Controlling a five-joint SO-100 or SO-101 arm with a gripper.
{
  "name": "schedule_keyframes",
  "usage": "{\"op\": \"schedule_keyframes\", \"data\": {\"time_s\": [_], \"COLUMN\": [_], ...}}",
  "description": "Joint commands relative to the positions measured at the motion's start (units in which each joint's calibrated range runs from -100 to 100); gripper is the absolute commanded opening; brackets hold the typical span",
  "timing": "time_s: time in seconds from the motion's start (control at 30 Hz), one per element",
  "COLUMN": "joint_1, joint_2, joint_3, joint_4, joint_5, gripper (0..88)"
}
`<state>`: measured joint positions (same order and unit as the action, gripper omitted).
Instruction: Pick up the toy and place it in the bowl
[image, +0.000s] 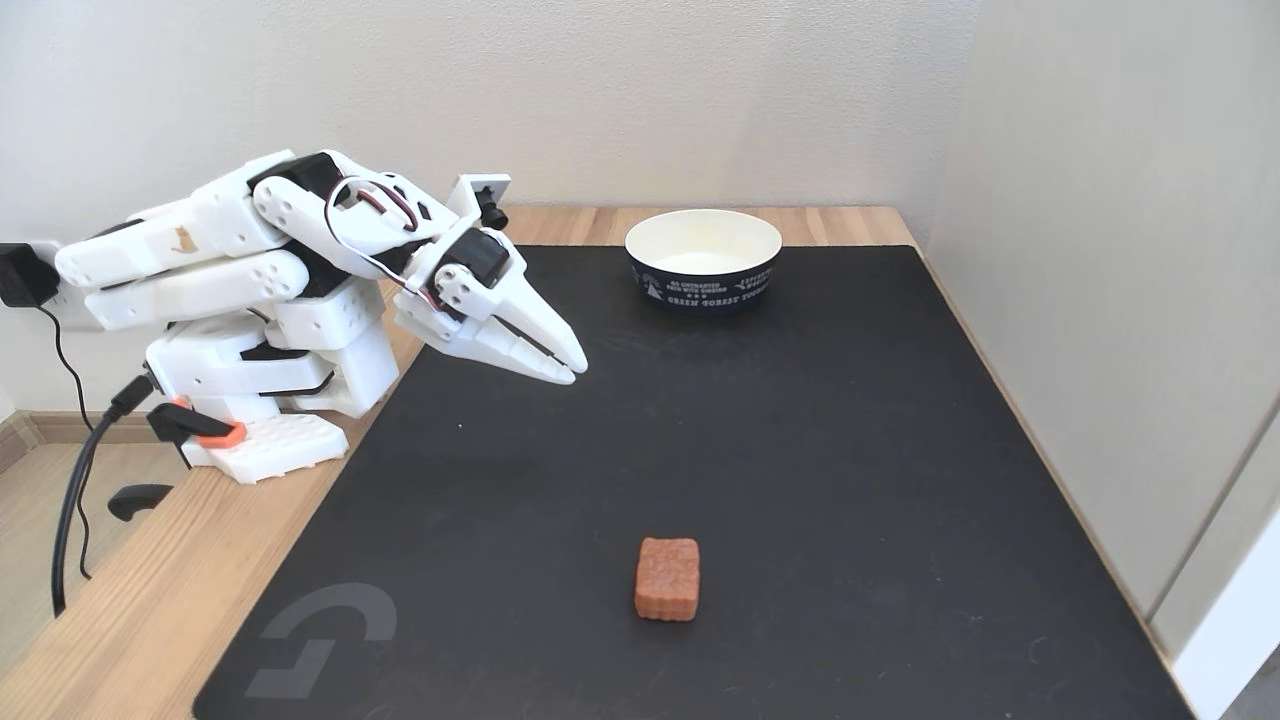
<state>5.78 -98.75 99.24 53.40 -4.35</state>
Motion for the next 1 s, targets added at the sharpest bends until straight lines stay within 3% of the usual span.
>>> {"op": "schedule_keyframes", "data": {"time_s": [0.0, 0.97], "joint_1": [1.0, 0.9], "joint_2": [-0.8, -0.8], "joint_3": [0.3, 0.3], "joint_4": [0.3, 0.2], "joint_5": [0.2, 0.2], "gripper": [2.6, 3.5]}}
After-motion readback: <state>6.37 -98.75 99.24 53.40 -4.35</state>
